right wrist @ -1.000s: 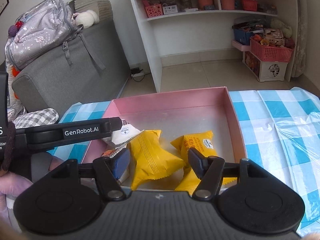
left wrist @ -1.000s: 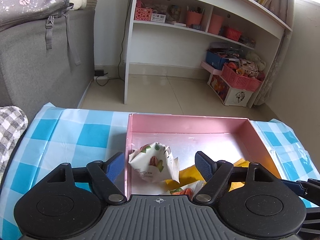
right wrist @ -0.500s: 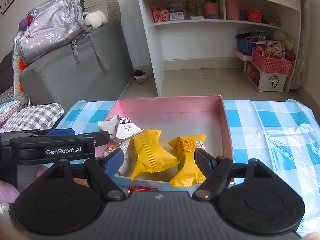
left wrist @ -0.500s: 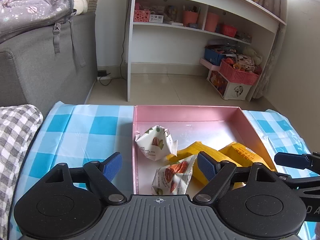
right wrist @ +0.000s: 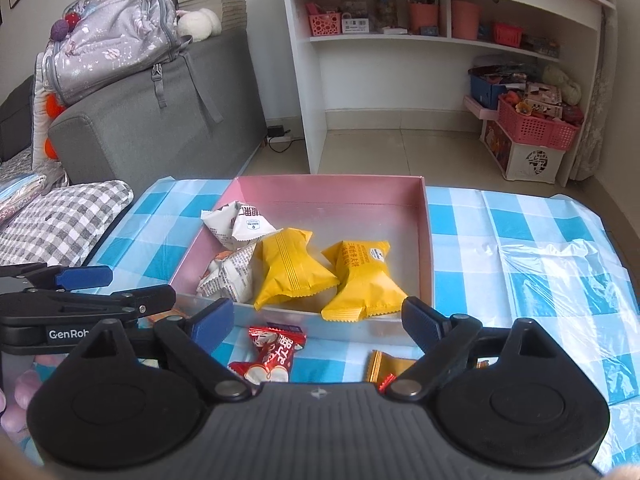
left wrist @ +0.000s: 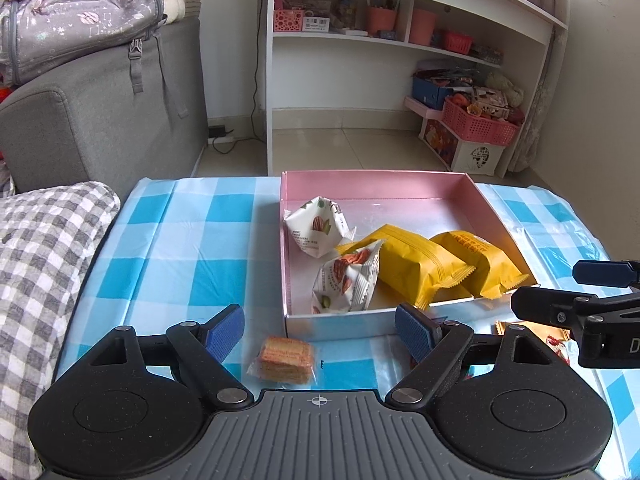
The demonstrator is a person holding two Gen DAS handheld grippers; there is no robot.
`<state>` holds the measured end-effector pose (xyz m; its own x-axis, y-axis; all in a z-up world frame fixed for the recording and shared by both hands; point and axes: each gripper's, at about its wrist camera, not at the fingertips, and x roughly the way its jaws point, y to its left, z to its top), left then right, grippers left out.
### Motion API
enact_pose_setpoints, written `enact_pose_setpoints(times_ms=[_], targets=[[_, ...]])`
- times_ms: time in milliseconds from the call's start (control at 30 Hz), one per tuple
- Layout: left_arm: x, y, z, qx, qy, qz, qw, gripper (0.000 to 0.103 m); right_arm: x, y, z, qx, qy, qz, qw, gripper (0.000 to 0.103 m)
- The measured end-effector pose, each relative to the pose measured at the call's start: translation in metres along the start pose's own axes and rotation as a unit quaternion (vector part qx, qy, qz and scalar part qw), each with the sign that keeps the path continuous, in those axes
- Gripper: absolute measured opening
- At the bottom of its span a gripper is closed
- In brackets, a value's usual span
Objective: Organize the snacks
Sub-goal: 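Lift both tools out of the tray back over the snacks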
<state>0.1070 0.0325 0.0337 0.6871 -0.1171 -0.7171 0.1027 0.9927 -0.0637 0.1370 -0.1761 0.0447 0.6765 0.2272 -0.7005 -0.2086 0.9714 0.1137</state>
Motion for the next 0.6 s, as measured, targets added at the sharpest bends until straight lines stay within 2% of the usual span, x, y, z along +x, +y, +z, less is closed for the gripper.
enact_pose_setpoints(times_ms=[333, 600], targets=[[-0.026, 0.000, -0.033, -0.004, 0.026, 0.002, 0.9997, 0.093, -0.016, -0.002, -0.014, -0.002, 0.009, -0.004, 1.000, 0.098], [-0.035, 0.010, -0.056, -0.015, 0.037, -0.015, 0.9991, 0.096, -0.022, -0.001, -0.029, 0.006, 0.025, 0.000, 1.000, 0.101]])
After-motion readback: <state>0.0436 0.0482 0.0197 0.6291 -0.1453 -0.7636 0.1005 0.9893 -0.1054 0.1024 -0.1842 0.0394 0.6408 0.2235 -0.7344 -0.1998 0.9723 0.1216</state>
